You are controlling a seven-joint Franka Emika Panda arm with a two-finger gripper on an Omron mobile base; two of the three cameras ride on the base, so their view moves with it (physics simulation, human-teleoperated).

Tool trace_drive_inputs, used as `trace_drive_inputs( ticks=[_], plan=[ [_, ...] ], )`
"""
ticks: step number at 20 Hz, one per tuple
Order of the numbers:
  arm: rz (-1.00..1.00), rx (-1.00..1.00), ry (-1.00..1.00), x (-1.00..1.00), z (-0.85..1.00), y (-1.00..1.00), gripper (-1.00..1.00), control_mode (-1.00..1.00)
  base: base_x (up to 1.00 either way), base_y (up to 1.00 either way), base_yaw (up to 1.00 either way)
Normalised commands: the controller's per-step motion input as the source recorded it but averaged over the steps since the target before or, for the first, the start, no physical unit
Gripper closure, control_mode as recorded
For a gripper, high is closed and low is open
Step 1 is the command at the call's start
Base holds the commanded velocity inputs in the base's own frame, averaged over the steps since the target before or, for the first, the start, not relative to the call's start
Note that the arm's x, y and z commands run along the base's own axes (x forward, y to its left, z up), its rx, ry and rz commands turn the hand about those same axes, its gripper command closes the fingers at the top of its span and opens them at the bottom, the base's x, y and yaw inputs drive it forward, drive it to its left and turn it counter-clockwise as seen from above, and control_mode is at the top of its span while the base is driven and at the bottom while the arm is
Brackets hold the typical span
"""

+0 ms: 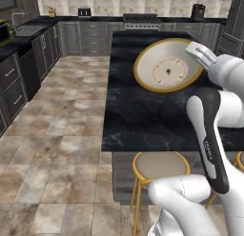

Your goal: Pick up the bowls from the cabinet and place each bowl in front of a stool on the dining counter.

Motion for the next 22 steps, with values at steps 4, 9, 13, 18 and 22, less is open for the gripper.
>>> trace_drive_inputs(
  ticks=[4, 9, 13, 18, 22],
  plan=[
    [0.00, 0.00, 0.11, 0.12, 0.00, -0.29, 1.00, -1.00, 0.00, 0.00, 0.00],
    [-0.10, 0.03, 0.21, 0.00, -0.15, -0.33, 1.00, -1.00, 0.00, 0.00, 0.00],
    [-0.10, 0.07, 0.15, 0.00, -0.23, -0.44, 1.00, -1.00, 0.00, 0.00, 0.00],
    [-0.16, 0.02, 0.06, 0.00, -0.42, -0.35, 1.00, -1.00, 0.00, 0.00, 0.00],
    [-0.19, 0.00, 0.00, 0.07, -0.69, -0.28, 1.00, -1.00, 0.00, 0.00, 0.00]
  ],
)
